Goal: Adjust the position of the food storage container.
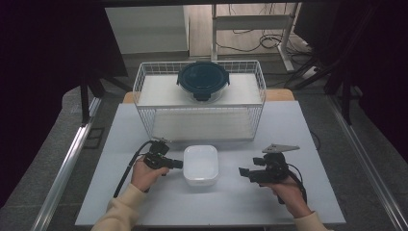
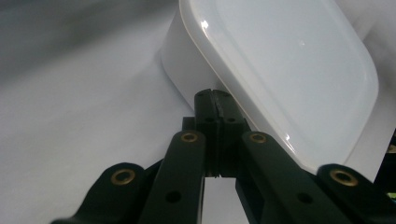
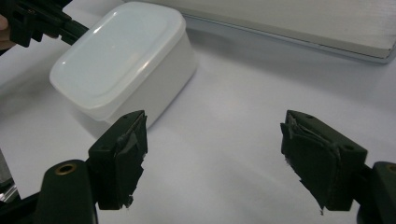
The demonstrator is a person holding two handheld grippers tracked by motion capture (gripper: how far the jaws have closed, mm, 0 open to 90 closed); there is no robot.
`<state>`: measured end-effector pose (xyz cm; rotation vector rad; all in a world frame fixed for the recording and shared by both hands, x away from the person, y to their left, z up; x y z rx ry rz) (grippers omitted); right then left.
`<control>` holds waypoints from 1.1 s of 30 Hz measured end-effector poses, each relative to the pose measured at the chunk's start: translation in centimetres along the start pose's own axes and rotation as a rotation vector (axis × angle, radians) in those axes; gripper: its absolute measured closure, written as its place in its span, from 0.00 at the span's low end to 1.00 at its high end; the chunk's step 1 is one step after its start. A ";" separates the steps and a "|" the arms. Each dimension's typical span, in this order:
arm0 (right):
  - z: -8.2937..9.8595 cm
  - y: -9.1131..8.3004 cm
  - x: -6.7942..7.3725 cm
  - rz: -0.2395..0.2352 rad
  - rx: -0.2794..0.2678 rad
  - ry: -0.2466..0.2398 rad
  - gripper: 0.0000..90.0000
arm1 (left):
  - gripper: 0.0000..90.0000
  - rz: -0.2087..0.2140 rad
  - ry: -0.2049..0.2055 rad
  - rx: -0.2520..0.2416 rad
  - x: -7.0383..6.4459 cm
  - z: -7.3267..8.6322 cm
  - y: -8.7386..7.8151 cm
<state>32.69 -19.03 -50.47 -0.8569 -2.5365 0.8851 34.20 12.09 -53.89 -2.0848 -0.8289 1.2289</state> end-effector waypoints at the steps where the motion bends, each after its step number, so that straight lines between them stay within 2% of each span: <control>1: 0.0 0.0 0.0 -0.002 0.000 0.003 0.25 | 0.99 0.003 0.005 0.003 -0.2 0.0 0.1; 5: 0.0 -0.1 0.0 0.000 -0.006 0.003 0.25 | 0.99 0.006 0.014 0.002 -0.4 -0.1 0.3; 8: 0.0 -0.1 0.0 0.000 -0.005 0.004 0.25 | 0.99 0.016 0.002 -0.030 -0.2 -0.2 0.0; 13: -0.2 -0.2 -0.1 0.004 -0.014 0.009 0.25 | 0.99 0.018 -0.020 -0.101 0.1 -0.3 -1.8; 14: -0.2 -0.2 -0.1 0.005 -0.017 0.010 0.25 | 0.99 0.018 -0.020 -0.101 0.1 -0.3 -1.8; 16: -0.4 -0.2 0.0 0.004 -0.018 0.013 0.25 | 0.99 0.028 -0.014 -0.141 -0.1 -0.2 -3.2; 22: -1.2 -0.3 0.3 0.007 -0.033 0.000 0.25 | 0.94 -0.011 0.011 -0.203 -0.8 0.7 -5.0; 24: -1.5 -0.5 0.4 0.010 -0.038 -0.003 0.25 | 0.85 -0.046 0.011 -0.238 -1.0 0.8 -5.6; 25: -1.5 -0.6 0.5 0.010 -0.041 -0.004 0.25 | 0.75 -0.060 0.010 -0.253 -1.1 0.9 -5.8; 28: -1.7 -0.8 0.5 0.012 -0.051 -0.009 0.25 | 0.50 -0.084 -0.003 -0.259 -1.3 1.1 -6.3; 30: -1.9 -0.9 0.5 0.011 -0.056 -0.010 0.25 | 0.42 -0.081 -0.012 -0.274 -1.3 1.1 -6.6; 33: -1.9 -1.0 0.5 0.005 -0.059 -0.009 0.25 | 0.33 -0.077 -0.035 -0.291 -1.3 1.0 -6.7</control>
Point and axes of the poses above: each handheld gripper's, and its own axes: y roughly forward along the jaws, z roughly out of its underside, x roughly to its left, the point moved 5 cm from there along y, roughly forward along the jaws, and after that the axes turned 12 degrees about -y, right-handed, at the moved point
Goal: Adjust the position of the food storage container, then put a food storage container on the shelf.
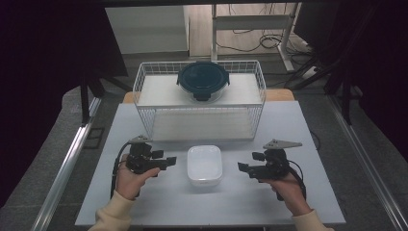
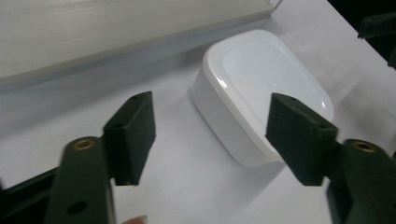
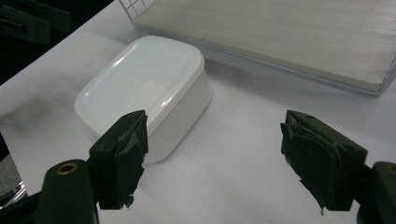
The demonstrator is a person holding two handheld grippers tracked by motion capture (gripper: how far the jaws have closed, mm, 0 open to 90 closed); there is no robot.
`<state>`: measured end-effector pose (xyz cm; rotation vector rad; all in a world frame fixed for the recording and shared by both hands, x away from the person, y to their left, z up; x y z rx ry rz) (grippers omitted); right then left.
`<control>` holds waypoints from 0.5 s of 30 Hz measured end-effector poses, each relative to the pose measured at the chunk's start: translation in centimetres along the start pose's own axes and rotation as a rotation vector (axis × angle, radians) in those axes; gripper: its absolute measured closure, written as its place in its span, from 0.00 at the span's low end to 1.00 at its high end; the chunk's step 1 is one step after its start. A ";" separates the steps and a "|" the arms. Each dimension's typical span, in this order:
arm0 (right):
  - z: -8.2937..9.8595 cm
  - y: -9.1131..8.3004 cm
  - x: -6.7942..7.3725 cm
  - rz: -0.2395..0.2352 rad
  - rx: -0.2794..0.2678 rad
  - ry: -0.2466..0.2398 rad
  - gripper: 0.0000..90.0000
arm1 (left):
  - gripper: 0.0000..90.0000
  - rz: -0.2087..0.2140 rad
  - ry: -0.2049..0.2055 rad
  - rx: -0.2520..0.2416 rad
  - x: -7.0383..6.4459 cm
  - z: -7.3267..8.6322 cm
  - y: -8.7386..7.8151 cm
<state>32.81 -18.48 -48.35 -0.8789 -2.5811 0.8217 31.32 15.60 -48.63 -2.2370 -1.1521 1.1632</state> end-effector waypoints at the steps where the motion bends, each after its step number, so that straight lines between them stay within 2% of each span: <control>1: 0.1 0.0 0.0 -0.002 0.001 -0.003 0.25 | 0.32 -0.001 -0.007 -0.007 0.0 -0.1 0.0; 5: 0.1 -0.2 0.0 -0.010 -0.007 -0.004 0.25 | 0.28 0.003 -0.014 -0.025 -0.3 -0.2 -0.3; 10: -0.3 -0.2 0.1 -0.005 -0.023 0.017 0.26 | 0.28 0.034 -0.017 -0.023 -0.5 -0.1 -0.5; 15: -1.6 0.3 0.6 -0.006 -0.035 0.008 0.26 | 0.30 0.071 -0.028 -0.033 -1.1 -0.6 -0.9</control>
Point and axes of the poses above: each handheld gripper's, and its own axes: y roughly forward along the jaws, z roughly out of its underside, x roughly to its left, the point moved 5 cm from there along y, roughly forward along the jaws, and after that the axes turned 12 degrees about -y, right-handed, at the moved point
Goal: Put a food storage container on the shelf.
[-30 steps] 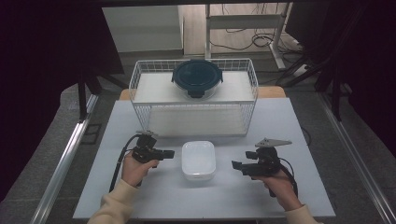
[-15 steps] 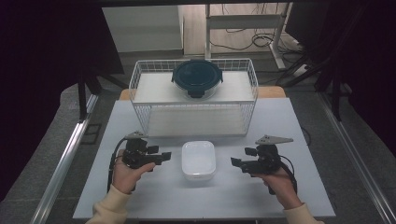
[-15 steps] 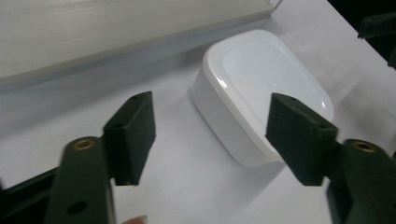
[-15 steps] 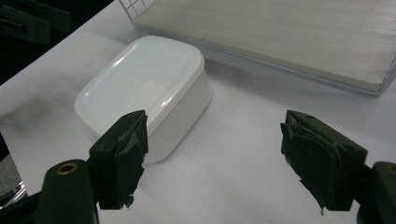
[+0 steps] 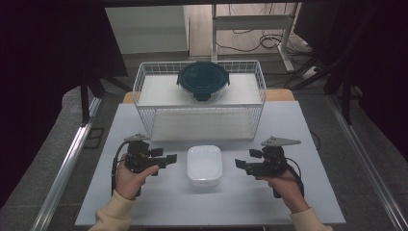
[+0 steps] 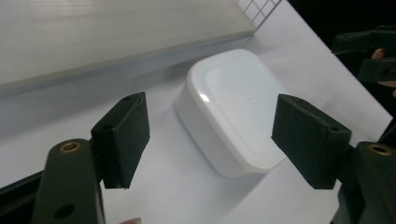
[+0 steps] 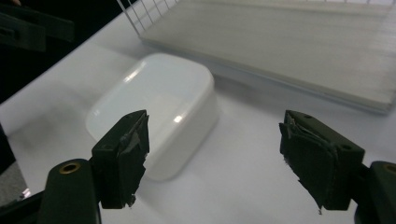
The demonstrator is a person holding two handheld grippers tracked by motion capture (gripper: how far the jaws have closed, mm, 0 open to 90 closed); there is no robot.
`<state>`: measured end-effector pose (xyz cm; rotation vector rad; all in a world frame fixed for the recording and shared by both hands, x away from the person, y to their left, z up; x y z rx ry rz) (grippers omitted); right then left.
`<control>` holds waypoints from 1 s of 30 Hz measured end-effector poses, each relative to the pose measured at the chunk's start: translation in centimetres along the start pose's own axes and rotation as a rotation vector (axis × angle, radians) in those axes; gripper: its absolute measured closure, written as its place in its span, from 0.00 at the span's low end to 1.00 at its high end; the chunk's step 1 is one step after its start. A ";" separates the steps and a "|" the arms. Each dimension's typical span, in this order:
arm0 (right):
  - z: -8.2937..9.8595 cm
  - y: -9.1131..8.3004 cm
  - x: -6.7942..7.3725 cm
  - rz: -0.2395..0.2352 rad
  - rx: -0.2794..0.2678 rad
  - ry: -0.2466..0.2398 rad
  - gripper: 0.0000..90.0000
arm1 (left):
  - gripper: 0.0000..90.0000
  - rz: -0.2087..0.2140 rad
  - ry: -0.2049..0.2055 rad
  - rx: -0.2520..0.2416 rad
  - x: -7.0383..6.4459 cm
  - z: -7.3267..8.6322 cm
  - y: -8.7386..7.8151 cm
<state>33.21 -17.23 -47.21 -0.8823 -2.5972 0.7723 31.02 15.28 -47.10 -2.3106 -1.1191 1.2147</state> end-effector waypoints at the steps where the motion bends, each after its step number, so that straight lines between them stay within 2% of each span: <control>1: -0.4 0.2 0.2 -0.007 -0.002 -0.001 0.26 | 0.30 0.004 0.004 -0.004 -0.2 -0.1 -0.1; 4: -1.3 0.7 0.7 -0.022 0.020 -0.025 0.28 | 0.30 0.015 0.009 -0.003 -0.8 -0.4 0.0; 9: -2.1 1.9 1.6 -0.036 0.062 -0.001 0.32 | 0.36 0.048 0.005 0.030 -1.4 0.0 0.6; 13: -2.3 3.0 1.9 -0.052 0.083 0.016 0.33 | 0.38 0.087 -0.057 0.042 -1.0 0.2 1.3; 15: -2.2 3.6 1.8 -0.057 0.080 0.042 0.33 | 0.39 0.123 -0.099 0.058 -0.7 0.4 1.7; 17: -1.9 4.3 1.8 -0.074 0.087 0.070 0.33 | 0.40 0.137 -0.125 0.059 -0.3 0.5 2.1; 20: -1.5 5.0 1.9 -0.079 0.104 0.071 0.33 | 0.40 0.153 -0.145 0.071 0.0 0.8 2.8; 22: -1.2 5.3 1.9 -0.078 0.112 0.075 0.32 | 0.40 0.146 -0.148 0.084 0.3 1.1 3.2; 24: -1.0 5.5 1.8 -0.061 0.113 0.085 0.30 | 0.40 0.166 -0.175 0.085 0.6 1.3 3.5; 27: -0.8 5.7 1.7 -0.073 0.109 0.117 0.30 | 0.40 0.183 -0.209 0.091 1.1 1.6 4.1; 30: -0.7 5.8 1.7 -0.084 0.106 0.129 0.32 | 0.41 0.168 -0.196 0.106 1.2 1.8 4.7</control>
Point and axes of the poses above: each handheld gripper's, and its own axes: y roughly forward along the jaws, z roughly out of its underside, x roughly to its left, the point moved 5 cm from there along y, roughly forward along the jaws, and after that the axes turned 12 degrees about -y, right-handed, at the moved point
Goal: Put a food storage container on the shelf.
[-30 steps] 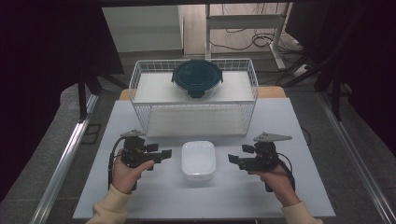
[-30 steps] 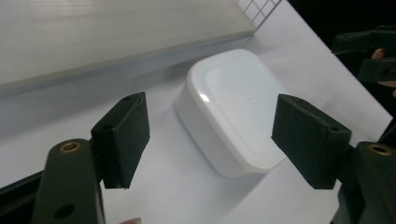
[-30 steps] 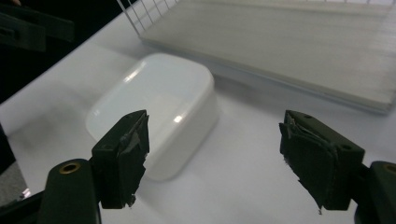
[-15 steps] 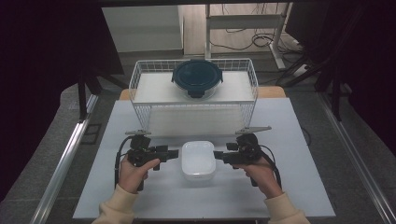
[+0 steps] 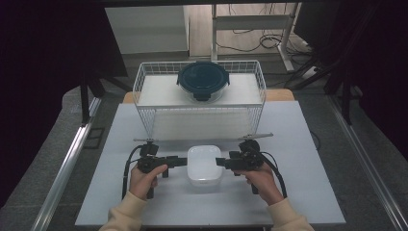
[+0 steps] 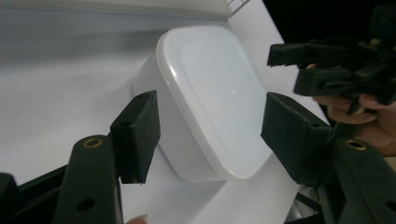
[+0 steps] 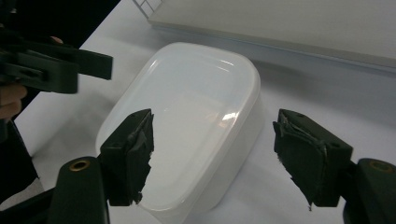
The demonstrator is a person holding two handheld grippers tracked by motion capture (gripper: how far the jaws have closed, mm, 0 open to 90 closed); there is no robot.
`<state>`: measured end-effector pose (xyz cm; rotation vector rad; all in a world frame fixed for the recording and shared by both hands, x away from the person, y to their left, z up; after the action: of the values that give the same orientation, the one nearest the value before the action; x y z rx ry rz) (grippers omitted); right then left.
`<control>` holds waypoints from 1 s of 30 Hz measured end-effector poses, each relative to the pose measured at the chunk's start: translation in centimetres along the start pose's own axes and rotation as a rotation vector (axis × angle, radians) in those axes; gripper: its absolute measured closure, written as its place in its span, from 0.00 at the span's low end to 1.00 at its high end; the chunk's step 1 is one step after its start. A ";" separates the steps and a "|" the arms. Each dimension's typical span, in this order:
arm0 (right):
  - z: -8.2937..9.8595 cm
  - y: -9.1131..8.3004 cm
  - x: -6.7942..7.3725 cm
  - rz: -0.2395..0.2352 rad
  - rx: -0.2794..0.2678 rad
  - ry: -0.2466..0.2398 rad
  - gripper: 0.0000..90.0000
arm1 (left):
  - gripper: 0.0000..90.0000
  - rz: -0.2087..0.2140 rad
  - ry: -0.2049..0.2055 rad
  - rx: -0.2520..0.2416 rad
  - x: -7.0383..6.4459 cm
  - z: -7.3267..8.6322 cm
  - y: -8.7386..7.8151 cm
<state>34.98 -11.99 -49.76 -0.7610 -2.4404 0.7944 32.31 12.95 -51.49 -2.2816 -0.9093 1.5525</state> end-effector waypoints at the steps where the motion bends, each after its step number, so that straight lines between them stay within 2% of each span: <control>1: 0.0 0.1 0.0 0.000 0.000 0.000 0.32 | 0.41 -0.001 0.005 0.000 0.0 0.0 0.2; 5: 0.2 0.4 0.0 -0.006 0.009 0.004 0.34 | 0.42 0.005 0.003 0.009 -0.1 0.1 0.7; 11: 0.9 1.1 -0.4 -0.005 0.031 0.034 0.36 | 0.44 0.008 -0.017 0.015 0.2 0.0 1.2; 15: 0.9 1.3 -0.5 -0.006 0.031 0.050 0.38 | 0.44 0.032 -0.032 0.028 0.3 0.1 1.5; 17: 1.0 1.4 -0.6 -0.012 0.029 0.059 0.38 | 0.46 0.053 -0.056 0.028 0.5 0.2 1.9; 20: 1.1 1.6 -0.6 -0.031 0.030 0.075 0.41 | 0.47 0.037 -0.061 0.042 0.9 0.4 2.2; 24: 1.2 1.9 -0.6 -0.044 0.029 0.088 0.44 | 0.50 0.066 -0.100 0.036 1.0 0.3 2.4; 28: 1.3 2.0 -0.6 -0.068 0.026 0.110 0.48 | 0.55 0.093 -0.107 0.060 1.0 0.5 2.6; 30: 1.3 2.1 -0.4 -0.087 0.031 0.108 0.51 | 0.60 0.071 -0.094 0.062 1.0 0.7 2.9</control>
<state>35.33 -11.35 -52.14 -0.6634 -2.3431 0.7369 33.00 11.25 -54.00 -2.2376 -0.7987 1.7059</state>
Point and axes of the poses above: each handheld gripper's, and its own axes: y roughly forward along the jaws, z roughly out of its underside, x roughly to its left, the point moved 5 cm from there along y, roughly forward along the jaws, and after that the axes turned 12 degrees about -y, right-handed, at the moved point
